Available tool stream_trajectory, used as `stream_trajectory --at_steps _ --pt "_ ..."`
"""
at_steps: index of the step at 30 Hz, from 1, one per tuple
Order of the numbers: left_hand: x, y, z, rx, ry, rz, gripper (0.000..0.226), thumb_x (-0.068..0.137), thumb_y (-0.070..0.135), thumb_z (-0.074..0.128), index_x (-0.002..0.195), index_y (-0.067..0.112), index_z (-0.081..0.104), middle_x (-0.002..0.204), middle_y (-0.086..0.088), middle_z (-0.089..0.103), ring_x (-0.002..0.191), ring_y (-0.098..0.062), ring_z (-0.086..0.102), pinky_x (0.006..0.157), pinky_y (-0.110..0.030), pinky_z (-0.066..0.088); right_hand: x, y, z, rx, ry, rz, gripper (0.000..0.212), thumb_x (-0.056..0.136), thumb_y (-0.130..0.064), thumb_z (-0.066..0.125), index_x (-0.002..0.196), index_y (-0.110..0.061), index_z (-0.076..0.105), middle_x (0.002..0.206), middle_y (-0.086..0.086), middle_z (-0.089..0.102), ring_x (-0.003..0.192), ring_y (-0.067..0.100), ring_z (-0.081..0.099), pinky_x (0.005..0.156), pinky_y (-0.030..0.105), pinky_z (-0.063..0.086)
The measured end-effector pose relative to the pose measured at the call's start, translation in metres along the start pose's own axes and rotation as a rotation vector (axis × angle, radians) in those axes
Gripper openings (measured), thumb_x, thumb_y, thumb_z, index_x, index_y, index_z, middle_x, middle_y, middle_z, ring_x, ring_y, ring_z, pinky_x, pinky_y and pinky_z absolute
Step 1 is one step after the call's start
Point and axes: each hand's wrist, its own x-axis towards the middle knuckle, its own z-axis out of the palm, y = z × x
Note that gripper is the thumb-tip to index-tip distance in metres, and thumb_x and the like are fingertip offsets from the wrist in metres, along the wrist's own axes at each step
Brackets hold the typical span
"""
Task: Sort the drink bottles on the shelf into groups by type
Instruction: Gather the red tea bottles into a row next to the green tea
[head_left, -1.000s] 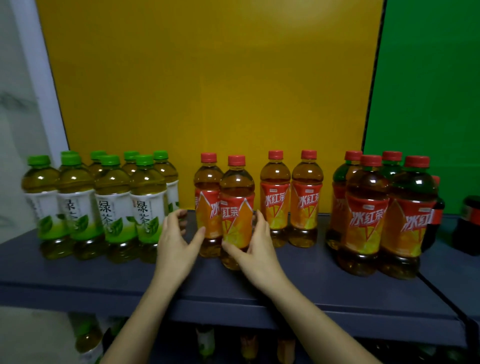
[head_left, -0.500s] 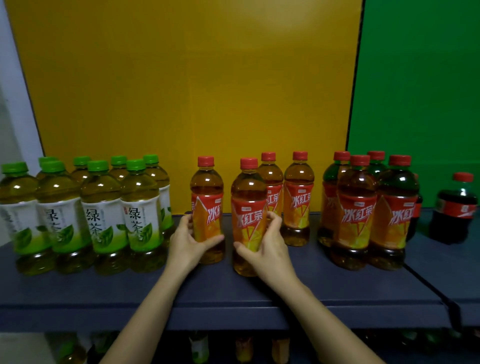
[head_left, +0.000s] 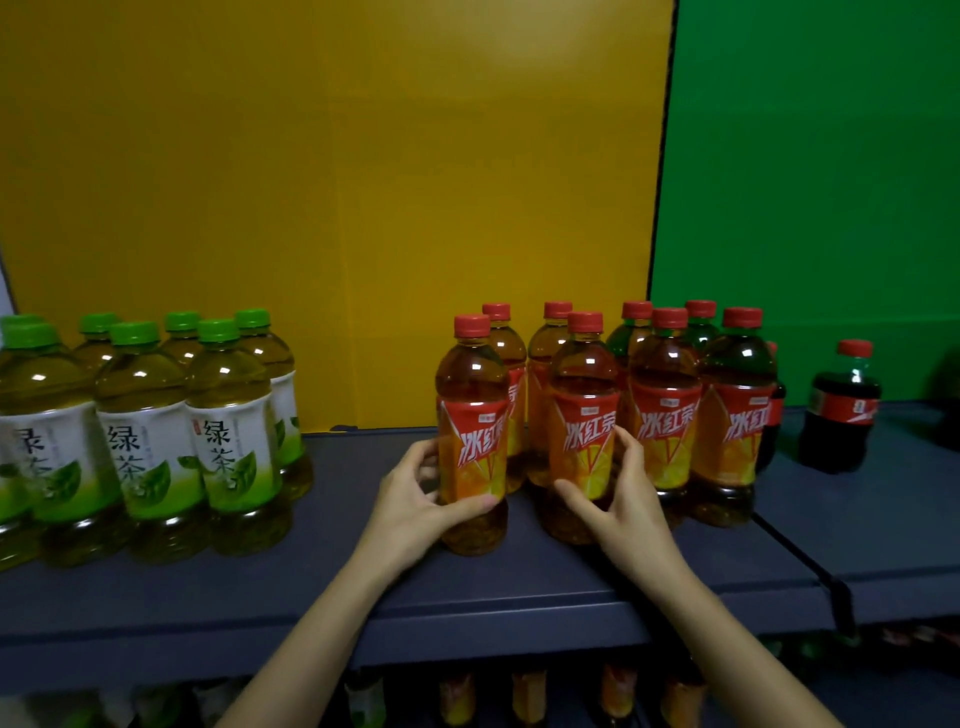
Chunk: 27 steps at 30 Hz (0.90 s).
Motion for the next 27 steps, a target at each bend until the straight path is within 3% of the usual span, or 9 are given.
stream_trajectory --at_steps 3,7,14,22,24,27 --pt "0.006 -0.002 0.011 0.004 -0.007 0.016 0.071 0.055 0.017 0.087 0.114 0.017 0.048 0.112 -0.002 0.060 0.104 -0.013 0.060 0.085 -0.023 0.052 0.000 0.002 0.002 0.008 -0.008 0.001 0.080 0.082 -0.026 0.066 0.142 -0.015 0.014 0.138 0.000 0.040 0.120 0.003 0.037 0.097 0.018 0.030" --pt "0.011 -0.004 0.018 0.042 -0.007 0.046 0.065 0.061 0.015 0.083 0.115 0.018 0.046 0.114 -0.004 0.059 0.107 -0.015 0.059 0.091 -0.028 0.050 0.002 0.006 0.005 -0.031 -0.009 -0.015 0.080 0.083 -0.032 0.064 0.143 -0.016 0.013 0.143 0.002 0.039 0.129 0.010 0.037 0.102 0.021 0.030" --pt "0.017 -0.005 0.033 0.080 0.004 0.107 0.062 0.065 0.016 0.081 0.118 0.016 0.048 0.108 0.003 0.059 0.097 0.001 0.057 0.076 -0.007 0.049 0.010 0.003 0.020 -0.059 0.031 0.005 0.079 0.087 -0.030 0.059 0.145 -0.014 0.008 0.148 0.005 0.030 0.134 0.016 0.032 0.104 0.026 0.029" --pt "0.017 -0.009 0.037 0.078 0.008 0.107 0.065 0.068 0.013 0.079 0.125 0.010 0.046 0.113 -0.002 0.059 0.101 -0.009 0.058 0.078 -0.008 0.049 0.013 0.007 0.023 -0.033 0.012 0.049 0.079 0.089 -0.029 0.057 0.147 -0.015 0.004 0.150 0.005 0.025 0.136 0.017 0.028 0.105 0.026 0.026" --pt "0.016 -0.009 0.038 0.094 0.013 0.108 0.066 0.070 0.013 0.078 0.126 0.010 0.045 0.115 -0.003 0.059 0.101 -0.008 0.057 0.080 -0.010 0.048 0.012 0.006 0.023 -0.025 0.009 0.056 0.080 0.089 -0.029 0.057 0.147 -0.015 0.003 0.150 0.005 0.024 0.136 0.016 0.028 0.105 0.025 0.026" --pt "0.014 -0.009 0.037 0.194 0.014 0.121 0.066 0.073 0.021 0.076 0.129 0.013 0.043 0.121 -0.004 0.058 0.109 -0.013 0.056 0.092 -0.027 0.048 0.009 0.004 0.020 -0.022 0.000 0.062 0.077 0.090 -0.031 0.056 0.147 -0.019 0.006 0.149 0.002 0.028 0.135 0.014 0.030 0.107 0.026 0.027"
